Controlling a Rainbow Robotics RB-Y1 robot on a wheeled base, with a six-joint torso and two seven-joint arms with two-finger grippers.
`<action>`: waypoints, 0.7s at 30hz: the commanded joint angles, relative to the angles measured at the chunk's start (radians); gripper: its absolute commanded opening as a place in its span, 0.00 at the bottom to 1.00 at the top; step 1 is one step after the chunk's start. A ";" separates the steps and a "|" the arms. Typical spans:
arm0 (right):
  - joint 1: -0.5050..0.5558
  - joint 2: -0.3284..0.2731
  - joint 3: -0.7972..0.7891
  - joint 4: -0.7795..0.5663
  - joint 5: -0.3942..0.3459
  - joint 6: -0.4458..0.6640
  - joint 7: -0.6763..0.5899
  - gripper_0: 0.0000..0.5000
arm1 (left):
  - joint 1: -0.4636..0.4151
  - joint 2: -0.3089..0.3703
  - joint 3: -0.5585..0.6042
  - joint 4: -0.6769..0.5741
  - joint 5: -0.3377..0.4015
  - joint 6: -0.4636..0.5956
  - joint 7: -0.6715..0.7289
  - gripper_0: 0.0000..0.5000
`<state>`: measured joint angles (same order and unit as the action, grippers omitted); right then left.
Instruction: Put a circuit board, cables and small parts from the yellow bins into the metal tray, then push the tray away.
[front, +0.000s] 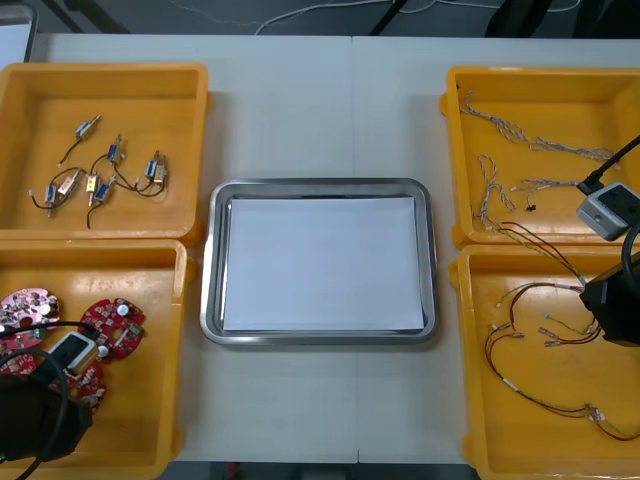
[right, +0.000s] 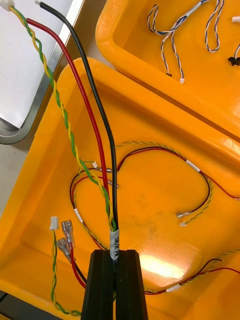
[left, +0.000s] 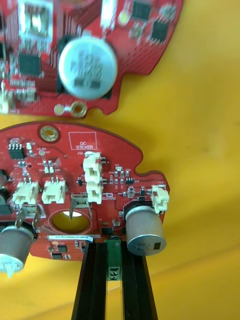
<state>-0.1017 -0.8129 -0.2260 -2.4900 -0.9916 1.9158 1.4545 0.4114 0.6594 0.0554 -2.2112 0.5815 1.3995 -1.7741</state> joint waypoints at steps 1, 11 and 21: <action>-0.023 -0.037 -0.029 -0.029 -0.001 0.004 0.017 0.00 | -0.003 -0.014 0.007 -0.073 0.031 0.026 -0.156 0.00; -0.023 -0.037 -0.029 -0.029 -0.001 0.004 0.017 0.00 | -0.006 -0.007 0.075 -0.159 0.077 0.107 -0.146 0.00; -0.023 -0.037 -0.029 -0.029 -0.001 0.004 0.017 0.00 | -0.059 -0.004 0.202 -0.229 0.178 0.222 -0.127 0.00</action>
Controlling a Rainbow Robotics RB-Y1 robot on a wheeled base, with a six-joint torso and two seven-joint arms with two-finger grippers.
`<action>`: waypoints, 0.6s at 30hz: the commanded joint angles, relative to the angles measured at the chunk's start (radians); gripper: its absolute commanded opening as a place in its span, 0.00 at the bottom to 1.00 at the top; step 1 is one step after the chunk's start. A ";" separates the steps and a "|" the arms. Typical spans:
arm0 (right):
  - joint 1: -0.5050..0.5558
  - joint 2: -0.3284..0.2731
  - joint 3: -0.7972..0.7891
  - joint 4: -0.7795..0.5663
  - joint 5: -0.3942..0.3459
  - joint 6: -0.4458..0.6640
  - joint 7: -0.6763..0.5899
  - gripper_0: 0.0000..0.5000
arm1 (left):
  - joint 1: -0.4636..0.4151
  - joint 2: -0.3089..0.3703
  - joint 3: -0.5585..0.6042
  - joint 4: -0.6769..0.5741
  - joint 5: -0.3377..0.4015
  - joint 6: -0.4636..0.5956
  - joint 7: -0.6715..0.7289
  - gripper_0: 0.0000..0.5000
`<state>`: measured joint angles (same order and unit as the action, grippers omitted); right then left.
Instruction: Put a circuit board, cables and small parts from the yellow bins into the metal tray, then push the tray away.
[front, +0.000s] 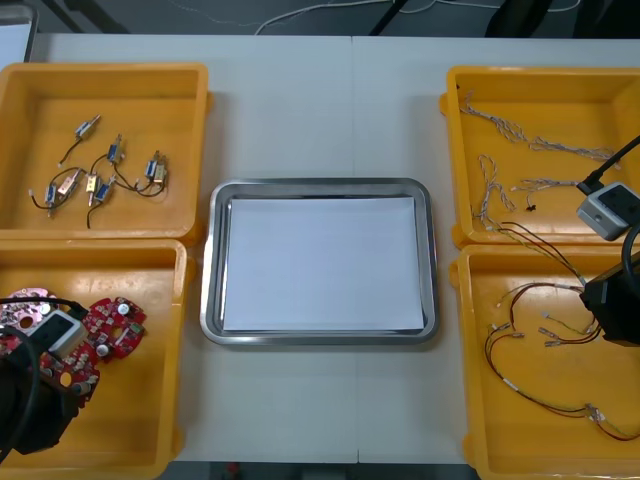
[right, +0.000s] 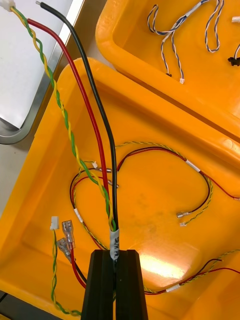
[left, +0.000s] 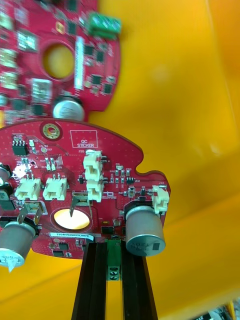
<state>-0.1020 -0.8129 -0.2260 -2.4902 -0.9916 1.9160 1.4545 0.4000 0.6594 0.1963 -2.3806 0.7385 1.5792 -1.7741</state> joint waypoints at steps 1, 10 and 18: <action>-0.022 -0.037 -0.029 -0.029 -0.001 0.004 0.017 0.00 | -0.056 -0.006 0.071 -0.069 0.021 0.056 -0.110 0.00; -0.022 -0.037 -0.029 -0.029 -0.001 0.004 0.017 0.00 | -0.164 0.029 0.072 -0.169 0.004 0.212 0.099 0.00; -0.022 -0.037 -0.029 -0.029 -0.001 0.004 0.017 0.00 | -0.283 0.040 0.043 -0.198 0.016 0.328 0.272 0.00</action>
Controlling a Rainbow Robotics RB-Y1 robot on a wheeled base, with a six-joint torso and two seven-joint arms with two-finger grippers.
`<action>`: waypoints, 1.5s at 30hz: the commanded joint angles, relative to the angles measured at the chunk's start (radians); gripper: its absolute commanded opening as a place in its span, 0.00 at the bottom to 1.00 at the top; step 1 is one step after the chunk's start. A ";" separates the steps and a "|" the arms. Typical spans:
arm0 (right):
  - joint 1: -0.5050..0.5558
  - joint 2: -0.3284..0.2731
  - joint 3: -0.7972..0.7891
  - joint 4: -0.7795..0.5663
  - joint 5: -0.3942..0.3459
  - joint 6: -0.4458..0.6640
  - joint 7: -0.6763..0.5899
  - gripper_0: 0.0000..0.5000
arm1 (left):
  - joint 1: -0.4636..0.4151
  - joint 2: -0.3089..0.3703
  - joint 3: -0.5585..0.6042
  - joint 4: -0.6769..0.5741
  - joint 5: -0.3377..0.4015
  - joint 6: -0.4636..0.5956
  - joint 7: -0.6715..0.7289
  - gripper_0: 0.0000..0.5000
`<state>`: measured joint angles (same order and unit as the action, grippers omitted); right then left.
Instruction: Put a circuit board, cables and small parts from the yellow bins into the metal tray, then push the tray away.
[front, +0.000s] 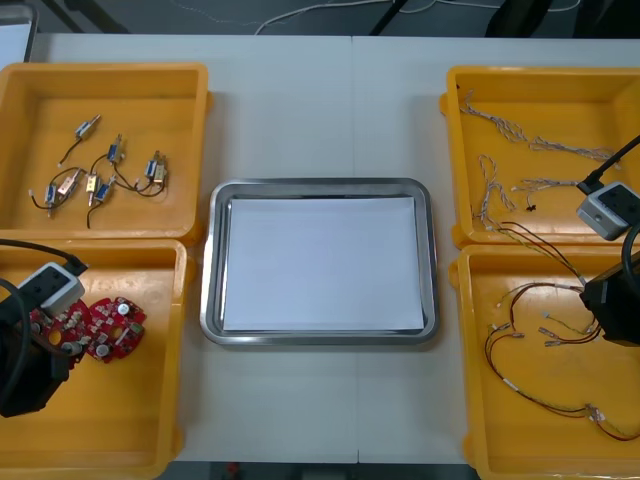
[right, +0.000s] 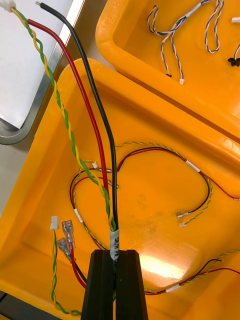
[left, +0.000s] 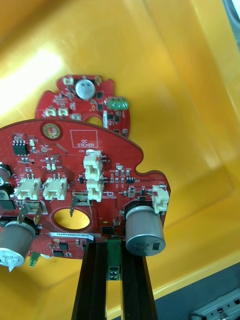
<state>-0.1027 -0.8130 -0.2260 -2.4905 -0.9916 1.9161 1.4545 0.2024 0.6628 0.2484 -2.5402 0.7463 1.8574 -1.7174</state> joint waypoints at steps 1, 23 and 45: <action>-0.022 -0.037 -0.029 -0.028 -0.001 0.004 0.017 0.00 | -0.086 0.037 -0.009 -0.038 0.008 0.049 0.216 0.00; -0.022 -0.037 -0.029 -0.028 -0.001 0.004 0.017 0.00 | -0.434 0.117 -0.382 -0.017 0.021 0.062 0.769 0.00; -0.022 -0.037 -0.029 -0.028 -0.001 0.004 0.017 0.00 | -0.684 0.109 -0.756 0.103 -0.004 0.062 1.134 0.00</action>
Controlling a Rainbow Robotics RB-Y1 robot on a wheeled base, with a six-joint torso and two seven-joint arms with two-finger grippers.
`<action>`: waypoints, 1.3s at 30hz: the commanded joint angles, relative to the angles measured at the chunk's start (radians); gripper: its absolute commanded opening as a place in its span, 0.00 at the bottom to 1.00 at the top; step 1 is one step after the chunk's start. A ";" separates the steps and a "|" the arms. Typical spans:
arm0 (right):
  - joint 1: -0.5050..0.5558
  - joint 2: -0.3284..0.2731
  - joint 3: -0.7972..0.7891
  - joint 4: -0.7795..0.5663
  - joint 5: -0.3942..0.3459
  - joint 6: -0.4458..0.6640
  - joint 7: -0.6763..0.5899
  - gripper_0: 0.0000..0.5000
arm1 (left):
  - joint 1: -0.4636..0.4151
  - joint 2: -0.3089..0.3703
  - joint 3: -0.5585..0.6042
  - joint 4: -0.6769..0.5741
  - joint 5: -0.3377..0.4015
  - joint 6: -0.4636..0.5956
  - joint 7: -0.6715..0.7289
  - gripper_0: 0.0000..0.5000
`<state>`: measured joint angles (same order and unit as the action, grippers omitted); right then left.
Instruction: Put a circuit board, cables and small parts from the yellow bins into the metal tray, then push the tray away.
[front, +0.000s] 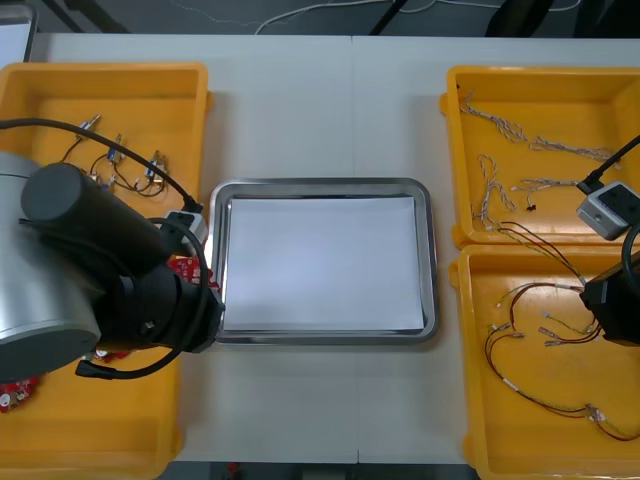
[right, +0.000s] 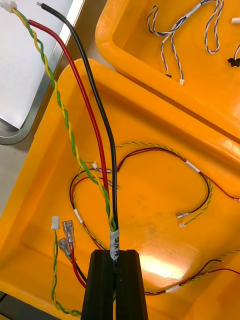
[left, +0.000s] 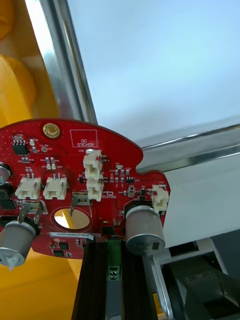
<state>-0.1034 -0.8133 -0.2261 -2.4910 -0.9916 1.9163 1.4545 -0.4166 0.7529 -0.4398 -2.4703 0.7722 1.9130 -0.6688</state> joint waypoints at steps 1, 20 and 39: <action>-0.021 -0.037 -0.029 -0.028 -0.001 0.004 0.017 0.00 | -0.074 0.017 -0.079 0.045 -0.034 0.007 0.092 0.00; -0.021 -0.037 -0.029 -0.028 -0.001 0.004 0.017 0.00 | -0.248 -0.119 -0.217 0.287 -0.063 -0.071 0.155 0.00; -0.021 -0.037 -0.029 -0.028 -0.001 0.004 0.017 0.00 | -0.341 -0.173 -0.324 0.421 -0.037 -0.109 0.169 0.00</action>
<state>-0.1036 -0.8134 -0.2261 -2.4913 -0.9916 1.9164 1.4545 -0.7021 0.6147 -0.7452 -2.0635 0.7225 1.8235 -0.5991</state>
